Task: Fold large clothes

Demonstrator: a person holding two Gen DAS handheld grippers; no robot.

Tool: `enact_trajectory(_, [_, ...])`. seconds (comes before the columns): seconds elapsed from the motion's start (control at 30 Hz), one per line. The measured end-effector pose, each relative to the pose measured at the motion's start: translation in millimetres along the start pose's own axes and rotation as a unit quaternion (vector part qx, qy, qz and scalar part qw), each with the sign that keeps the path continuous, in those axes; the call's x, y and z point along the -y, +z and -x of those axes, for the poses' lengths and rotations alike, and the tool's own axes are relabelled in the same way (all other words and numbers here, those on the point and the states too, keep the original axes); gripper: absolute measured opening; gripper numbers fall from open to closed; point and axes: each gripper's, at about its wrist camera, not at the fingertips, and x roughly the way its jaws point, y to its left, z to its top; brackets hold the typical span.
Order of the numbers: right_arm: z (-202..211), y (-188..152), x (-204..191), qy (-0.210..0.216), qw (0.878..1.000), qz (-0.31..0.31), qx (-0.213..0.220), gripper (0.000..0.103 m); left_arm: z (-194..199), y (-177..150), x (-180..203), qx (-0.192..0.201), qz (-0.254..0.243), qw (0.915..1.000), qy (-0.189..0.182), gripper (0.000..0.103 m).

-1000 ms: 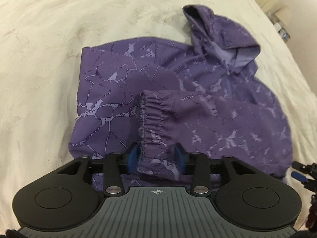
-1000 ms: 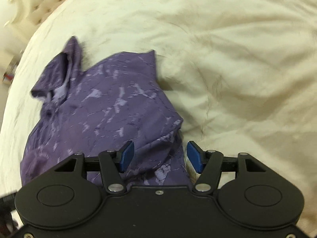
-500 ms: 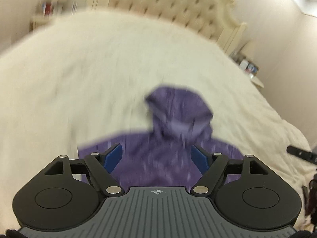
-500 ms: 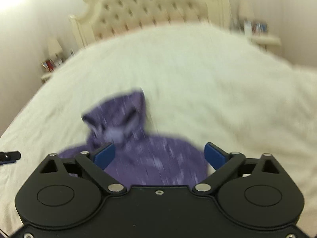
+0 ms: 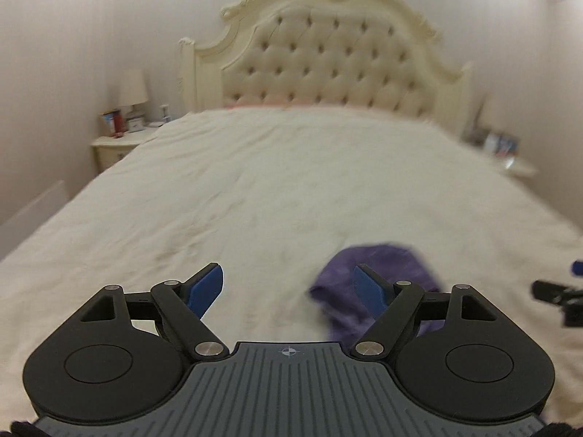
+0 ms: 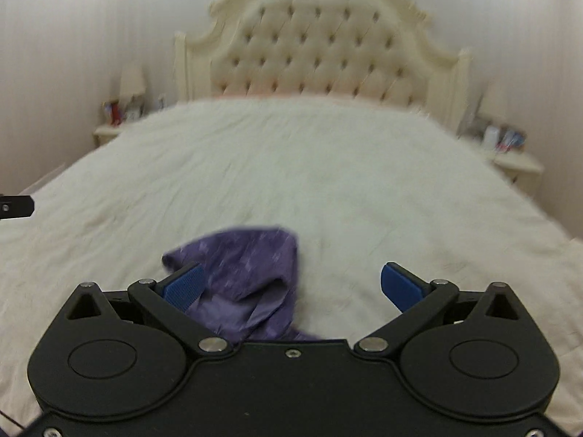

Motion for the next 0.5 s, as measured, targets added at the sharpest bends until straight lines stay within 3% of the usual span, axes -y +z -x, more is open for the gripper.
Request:
enact_trajectory(0.17, [-63, -10, 4, 0.030, 0.997, 0.002, -0.070, 0.099, -72, -17, 4, -0.089, -0.021, 0.9957, -0.013, 0.077])
enact_trajectory(0.23, [-89, -16, 5, 0.038, 0.995, 0.008, -0.094, 0.087, -96, -25, 2, -0.113, -0.024, 0.9931, -0.019, 0.076])
enact_trajectory(0.37, [-143, -23, 5, 0.022, 0.989, 0.024, -0.143, 0.067, -134, -34, -1, -0.144, -0.019, 0.9885, -0.042, 0.076])
enact_trajectory(0.5, [-191, -26, 4, 0.014, 0.986, 0.039, -0.163, 0.062, -168, -36, 4, -0.156, -0.020, 0.9862, -0.053, 0.076])
